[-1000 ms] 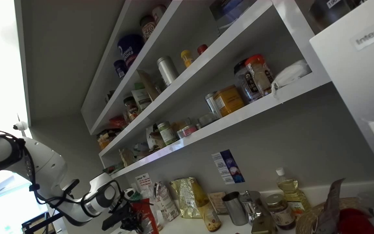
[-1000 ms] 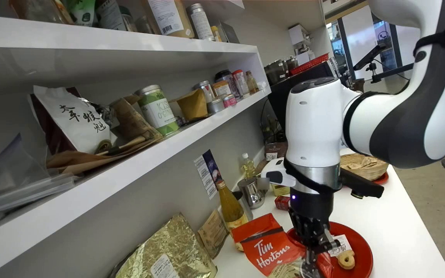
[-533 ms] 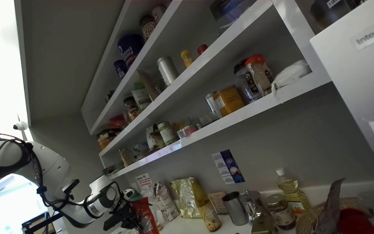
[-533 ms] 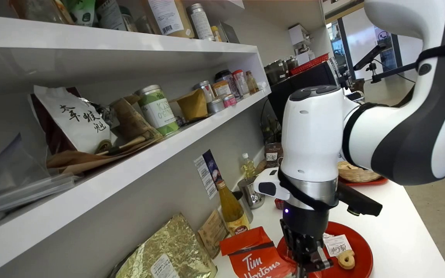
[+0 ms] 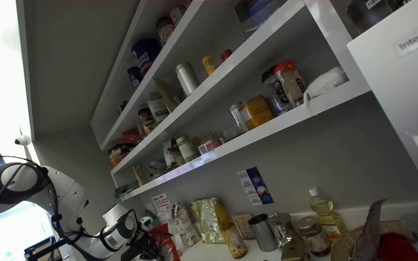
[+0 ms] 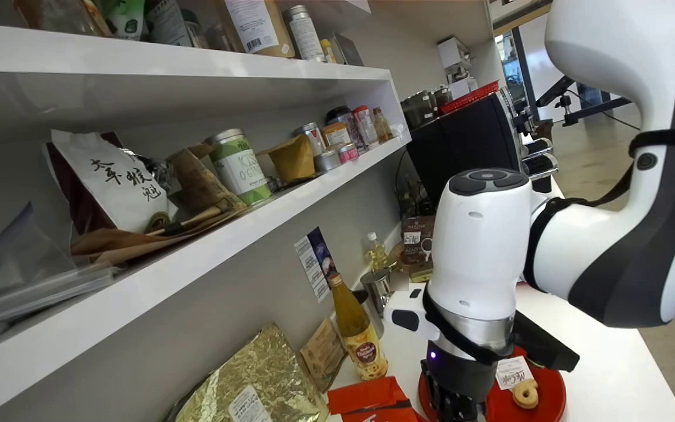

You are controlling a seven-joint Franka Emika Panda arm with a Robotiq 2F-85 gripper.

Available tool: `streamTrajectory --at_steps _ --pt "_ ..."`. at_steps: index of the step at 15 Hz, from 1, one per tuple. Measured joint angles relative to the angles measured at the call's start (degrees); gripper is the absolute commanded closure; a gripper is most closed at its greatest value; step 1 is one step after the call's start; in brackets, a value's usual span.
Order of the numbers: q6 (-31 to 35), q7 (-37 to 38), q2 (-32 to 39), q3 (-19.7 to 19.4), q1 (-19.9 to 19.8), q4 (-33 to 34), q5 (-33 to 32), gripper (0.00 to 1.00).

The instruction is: Take the orange packet off of the shelf

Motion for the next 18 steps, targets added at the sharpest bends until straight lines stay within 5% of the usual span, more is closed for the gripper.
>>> streamTrajectory --at_steps 13,18 --pt "1.98 3.41 8.37 -5.35 8.01 5.15 0.71 0.99" --pt "2.15 3.41 9.73 -6.27 8.34 7.12 2.34 0.99"
